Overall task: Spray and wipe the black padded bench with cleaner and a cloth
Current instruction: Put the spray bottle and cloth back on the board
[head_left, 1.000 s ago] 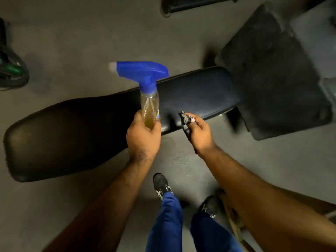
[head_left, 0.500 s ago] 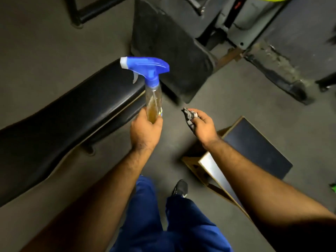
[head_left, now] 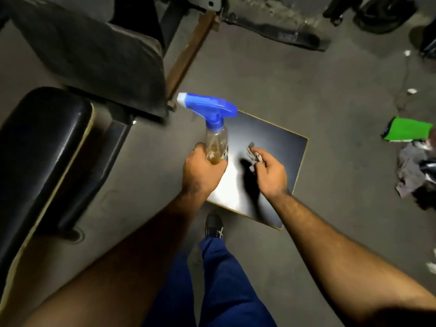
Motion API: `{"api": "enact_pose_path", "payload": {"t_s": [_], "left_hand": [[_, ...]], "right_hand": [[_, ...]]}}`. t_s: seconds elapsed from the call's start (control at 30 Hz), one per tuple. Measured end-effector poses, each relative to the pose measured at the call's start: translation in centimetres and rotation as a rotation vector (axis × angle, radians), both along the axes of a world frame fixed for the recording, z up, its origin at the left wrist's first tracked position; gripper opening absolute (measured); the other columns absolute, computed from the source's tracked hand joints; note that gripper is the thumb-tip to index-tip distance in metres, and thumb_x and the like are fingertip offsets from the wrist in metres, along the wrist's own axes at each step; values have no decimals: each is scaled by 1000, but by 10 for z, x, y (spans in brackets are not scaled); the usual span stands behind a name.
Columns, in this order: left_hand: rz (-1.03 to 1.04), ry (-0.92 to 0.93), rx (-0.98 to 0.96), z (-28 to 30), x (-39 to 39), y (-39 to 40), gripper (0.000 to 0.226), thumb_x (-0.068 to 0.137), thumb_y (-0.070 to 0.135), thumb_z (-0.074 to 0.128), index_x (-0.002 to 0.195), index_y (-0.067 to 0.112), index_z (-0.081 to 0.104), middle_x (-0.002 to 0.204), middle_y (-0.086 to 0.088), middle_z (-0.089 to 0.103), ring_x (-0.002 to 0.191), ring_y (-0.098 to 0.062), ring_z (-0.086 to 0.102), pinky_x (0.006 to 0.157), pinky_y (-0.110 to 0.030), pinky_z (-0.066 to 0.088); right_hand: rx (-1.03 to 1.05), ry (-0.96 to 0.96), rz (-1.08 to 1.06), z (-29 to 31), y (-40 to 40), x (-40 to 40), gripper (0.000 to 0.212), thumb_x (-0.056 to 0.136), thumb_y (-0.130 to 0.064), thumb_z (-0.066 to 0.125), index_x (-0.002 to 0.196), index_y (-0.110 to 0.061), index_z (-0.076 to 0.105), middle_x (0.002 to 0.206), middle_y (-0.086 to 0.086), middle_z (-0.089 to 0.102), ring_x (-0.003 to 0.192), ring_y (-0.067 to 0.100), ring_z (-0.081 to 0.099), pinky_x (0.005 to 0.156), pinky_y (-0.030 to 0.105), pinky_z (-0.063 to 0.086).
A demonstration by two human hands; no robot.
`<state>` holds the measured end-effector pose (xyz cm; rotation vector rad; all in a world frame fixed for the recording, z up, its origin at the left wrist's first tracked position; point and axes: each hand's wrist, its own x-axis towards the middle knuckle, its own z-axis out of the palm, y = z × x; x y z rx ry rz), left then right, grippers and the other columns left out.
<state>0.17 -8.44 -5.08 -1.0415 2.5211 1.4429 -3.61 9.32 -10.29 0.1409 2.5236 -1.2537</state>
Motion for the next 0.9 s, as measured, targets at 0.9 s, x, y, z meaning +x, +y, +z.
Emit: {"api": "enact_pose_path", "payload": {"t_s": [0.9], "left_hand": [[-131,53,-126,-95,-38,60,50,70,33,68,112,11,53,101,-10,65,92,-29,63,80,-37,52]], "right_hand": [[430,101,181,-100,16,-24,49,102,-40,39,148,-26,47,163,8,31,154,32,15,125,47,5]]}}
